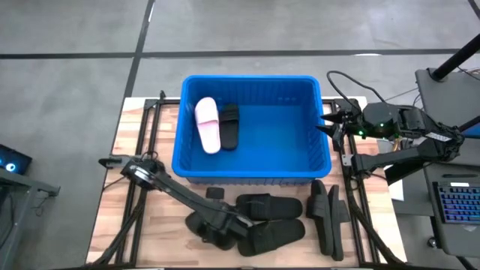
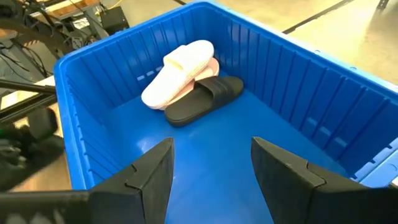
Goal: Pick and place slides into bin
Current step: Put the black slide into the bin
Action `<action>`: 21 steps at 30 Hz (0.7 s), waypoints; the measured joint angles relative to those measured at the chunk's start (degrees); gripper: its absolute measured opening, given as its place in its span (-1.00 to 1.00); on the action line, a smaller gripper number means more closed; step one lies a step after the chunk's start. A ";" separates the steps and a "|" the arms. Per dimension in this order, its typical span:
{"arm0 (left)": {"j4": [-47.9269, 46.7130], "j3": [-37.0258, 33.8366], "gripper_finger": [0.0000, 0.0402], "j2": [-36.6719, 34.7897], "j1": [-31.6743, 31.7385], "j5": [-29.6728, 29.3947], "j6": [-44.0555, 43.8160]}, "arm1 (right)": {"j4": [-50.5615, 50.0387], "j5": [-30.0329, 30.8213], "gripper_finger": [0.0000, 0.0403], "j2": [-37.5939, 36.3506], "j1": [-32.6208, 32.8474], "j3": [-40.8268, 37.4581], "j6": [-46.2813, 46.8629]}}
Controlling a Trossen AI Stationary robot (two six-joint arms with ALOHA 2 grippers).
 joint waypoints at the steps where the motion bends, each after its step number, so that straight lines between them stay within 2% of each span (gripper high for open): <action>1: 0.01 0.20 -0.99 -1.58 0.02 1.62 1.80 | -0.02 0.01 0.01 0.00 -0.01 0.00 0.00; 4: 0.46 2.21 -0.99 -7.47 0.22 9.84 10.33 | 0.00 0.01 0.01 0.00 -0.01 0.00 0.00; 7: 3.12 5.69 -1.00 -13.23 0.57 10.69 11.37 | 0.00 -0.01 0.01 0.00 -0.01 0.00 0.00; 9: 9.44 7.95 -1.00 -16.52 1.69 10.31 12.12 | 0.00 -0.01 0.01 -0.02 -0.01 0.00 0.02; 11: 17.70 9.56 -1.00 -19.33 3.50 6.39 13.37 | 0.00 0.00 0.01 -0.04 -0.01 0.00 0.20; 15: 31.21 12.19 -1.00 -22.80 7.48 -7.11 20.81 | 0.02 -0.01 0.01 -0.04 -0.01 0.00 0.22; 18: 34.16 12.77 -1.00 -23.55 10.76 -16.69 31.57 | 0.04 0.00 0.01 -0.04 -0.01 0.00 0.22; 21: 33.09 11.38 -1.00 -23.50 15.64 -21.78 43.32 | 0.12 0.00 0.01 -0.04 -0.01 0.00 0.22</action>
